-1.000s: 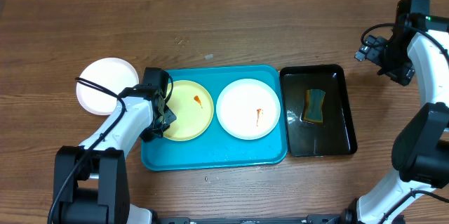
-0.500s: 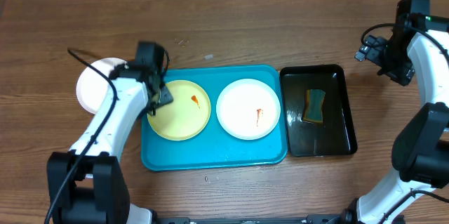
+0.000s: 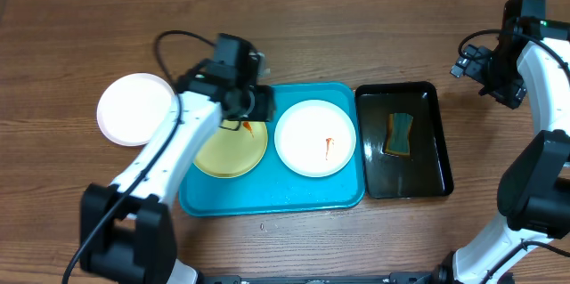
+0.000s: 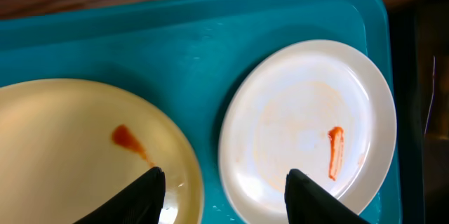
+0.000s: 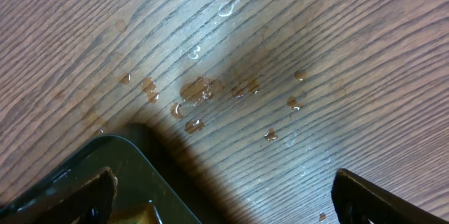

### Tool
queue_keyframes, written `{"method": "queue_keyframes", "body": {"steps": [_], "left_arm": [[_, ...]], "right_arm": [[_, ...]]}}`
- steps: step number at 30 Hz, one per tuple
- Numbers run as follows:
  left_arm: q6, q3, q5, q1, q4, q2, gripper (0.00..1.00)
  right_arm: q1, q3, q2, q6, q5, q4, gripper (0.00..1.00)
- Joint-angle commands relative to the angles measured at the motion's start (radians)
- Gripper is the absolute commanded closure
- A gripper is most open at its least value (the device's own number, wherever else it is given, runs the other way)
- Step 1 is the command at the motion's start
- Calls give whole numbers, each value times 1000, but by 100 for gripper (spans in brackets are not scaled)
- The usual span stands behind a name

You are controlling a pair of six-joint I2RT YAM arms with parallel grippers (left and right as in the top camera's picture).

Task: Clean dirty plates on tray and stack at the side
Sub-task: 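Move the left gripper to the rim of the white plate, then lower the right gripper into the black tray toward the sponge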

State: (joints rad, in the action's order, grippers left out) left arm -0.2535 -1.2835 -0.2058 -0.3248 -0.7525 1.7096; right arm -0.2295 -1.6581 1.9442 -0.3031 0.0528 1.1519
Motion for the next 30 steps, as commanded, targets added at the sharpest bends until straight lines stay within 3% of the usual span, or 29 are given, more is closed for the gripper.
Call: {"method": "queue_keyframes", "body": {"steps": [1,4,8,13,19,30], "left_arm": [[29,-7,23,-55,27,68,43],[29,-7,86,-77,53,112,39],[29,-7,67,-86,88,160,61],[31,-7,60,-91,93,209,50],[32,-7,59,-91,108,246,64],[45,-5,84,-91,119,251,66]], "right_arm": [[-3,-16,-3,-5,6,-3,0],[-3,-16,-3,-5,6,-3,0],[-3,-16,-3,-5,6,-3,0],[-3,-16,-3,-5,6,-3,0],[-3,-16,-3,-5,6,-3,0],[-3,-16,-3,-5,6,-3,0]]}}
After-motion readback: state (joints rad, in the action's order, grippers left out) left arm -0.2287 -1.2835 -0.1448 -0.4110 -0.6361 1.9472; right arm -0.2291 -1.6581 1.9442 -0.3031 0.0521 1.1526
